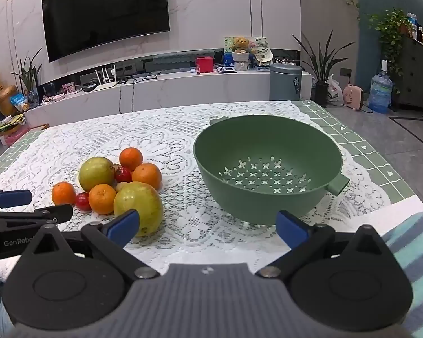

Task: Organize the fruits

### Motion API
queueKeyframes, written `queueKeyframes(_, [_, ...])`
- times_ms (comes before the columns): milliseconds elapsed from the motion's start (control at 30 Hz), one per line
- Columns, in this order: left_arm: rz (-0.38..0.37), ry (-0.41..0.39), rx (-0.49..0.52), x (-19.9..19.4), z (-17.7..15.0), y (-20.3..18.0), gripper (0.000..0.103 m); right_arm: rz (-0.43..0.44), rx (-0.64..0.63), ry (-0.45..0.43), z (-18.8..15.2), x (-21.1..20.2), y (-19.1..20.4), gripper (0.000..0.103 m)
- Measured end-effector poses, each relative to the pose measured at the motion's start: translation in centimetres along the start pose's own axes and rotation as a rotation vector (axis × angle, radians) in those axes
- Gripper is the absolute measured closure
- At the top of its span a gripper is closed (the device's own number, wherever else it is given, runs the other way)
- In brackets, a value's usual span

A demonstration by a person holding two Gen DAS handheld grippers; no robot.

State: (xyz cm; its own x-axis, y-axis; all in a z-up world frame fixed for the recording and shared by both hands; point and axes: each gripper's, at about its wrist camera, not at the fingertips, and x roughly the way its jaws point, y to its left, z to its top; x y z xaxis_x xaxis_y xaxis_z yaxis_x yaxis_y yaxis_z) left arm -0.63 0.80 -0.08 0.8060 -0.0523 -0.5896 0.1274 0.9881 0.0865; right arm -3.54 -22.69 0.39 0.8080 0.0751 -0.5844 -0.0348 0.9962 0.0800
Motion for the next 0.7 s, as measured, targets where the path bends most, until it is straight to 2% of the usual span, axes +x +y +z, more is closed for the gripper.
queueKeyframes(33, [0.018,0.019,0.014,0.2,0.3,-0.6,0.018,0.000,0.001,0.000,0.0,0.0,-0.1,0.004])
queueKeyframes(233, [0.002,0.034,0.009,0.5,0.4,-0.8,0.020,-0.005,0.005,0.002,0.1,0.0,-0.7,0.004])
queueKeyframes(367, [0.002,0.032,0.011,0.5,0.4,-0.8,0.021,-0.007,0.005,0.003,0.0,0.2,1.4,0.004])
queueKeyframes(700, [0.003,0.038,0.012,0.5,0.4,-0.9,0.021,0.015,0.006,0.008,-0.1,0.2,0.0,0.004])
